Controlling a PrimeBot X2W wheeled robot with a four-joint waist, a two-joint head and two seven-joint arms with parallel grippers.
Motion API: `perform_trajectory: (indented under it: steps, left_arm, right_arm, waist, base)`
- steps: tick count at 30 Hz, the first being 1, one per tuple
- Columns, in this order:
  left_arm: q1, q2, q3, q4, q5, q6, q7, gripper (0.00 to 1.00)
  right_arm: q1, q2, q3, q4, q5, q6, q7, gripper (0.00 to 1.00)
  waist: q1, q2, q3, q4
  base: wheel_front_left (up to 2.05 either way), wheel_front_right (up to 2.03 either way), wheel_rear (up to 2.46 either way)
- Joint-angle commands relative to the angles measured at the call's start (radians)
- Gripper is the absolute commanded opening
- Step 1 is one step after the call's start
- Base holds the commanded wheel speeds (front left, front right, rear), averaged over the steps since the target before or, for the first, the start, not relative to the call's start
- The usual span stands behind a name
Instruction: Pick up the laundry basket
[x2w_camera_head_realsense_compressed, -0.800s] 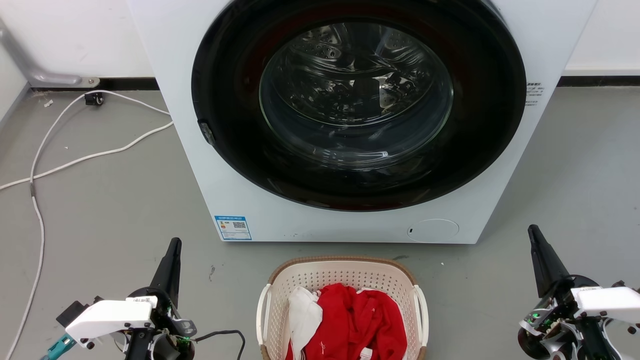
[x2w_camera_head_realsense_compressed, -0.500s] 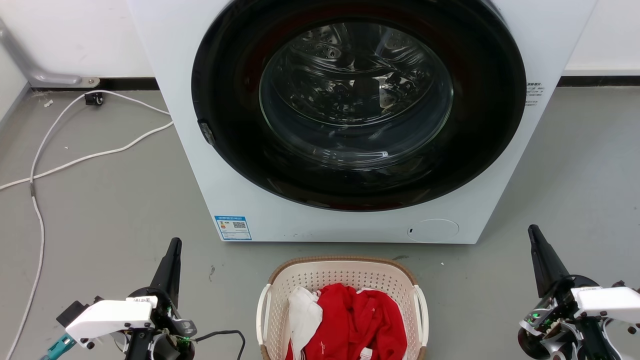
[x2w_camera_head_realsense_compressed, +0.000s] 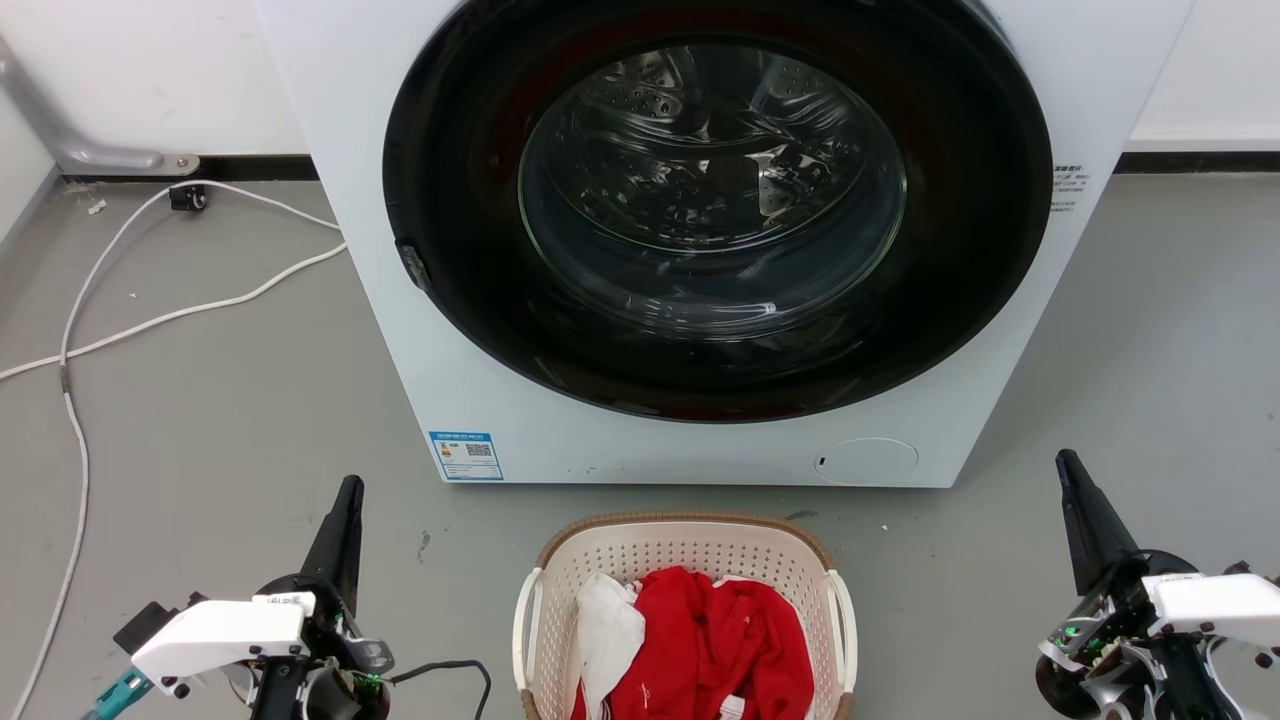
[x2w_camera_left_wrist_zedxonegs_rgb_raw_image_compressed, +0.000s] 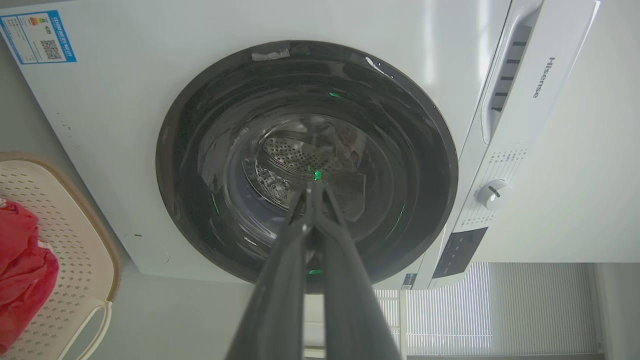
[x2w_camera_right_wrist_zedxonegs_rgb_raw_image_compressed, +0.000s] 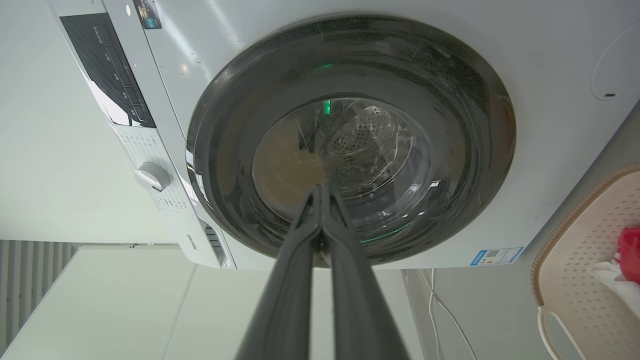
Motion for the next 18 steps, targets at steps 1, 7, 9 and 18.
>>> perform_trajectory:
  steps: [1,7,9,18]
  left_arm:
    - [-0.011,0.000,0.004,0.002,0.007,-0.004,0.001,0.00]
    - [0.027,-0.006,-0.003,0.031,-0.002,0.002,0.000,1.00]
    - [0.032,-0.006,-0.008,0.027,0.002,0.002,-0.009,1.00]
    - [0.049,-0.006,-0.020,-0.006,0.033,0.001,-0.054,1.00]
  right_arm:
    - [-0.012,0.004,-0.002,0.001,-0.006,0.000,0.002,0.00]
    - [0.027,0.003,0.002,0.029,0.000,0.000,-0.001,1.00]
    - [0.034,0.004,0.006,0.025,-0.004,0.000,-0.009,1.00]
    - [0.053,0.004,0.012,-0.006,-0.034,0.000,-0.054,1.00]
  waist:
    - [0.0000,-0.0001,0.000,0.000]
    - [0.0000,-0.0001,0.000,0.000]
    - [0.0000,-0.0001,-0.001,0.000]
    - [0.0000,-0.0001,-0.002,-0.001]
  base:
    - [0.00,0.00,0.00]
    - [0.00,0.00,0.00]
    - [0.00,0.00,0.00]
    - [0.00,0.00,0.00]
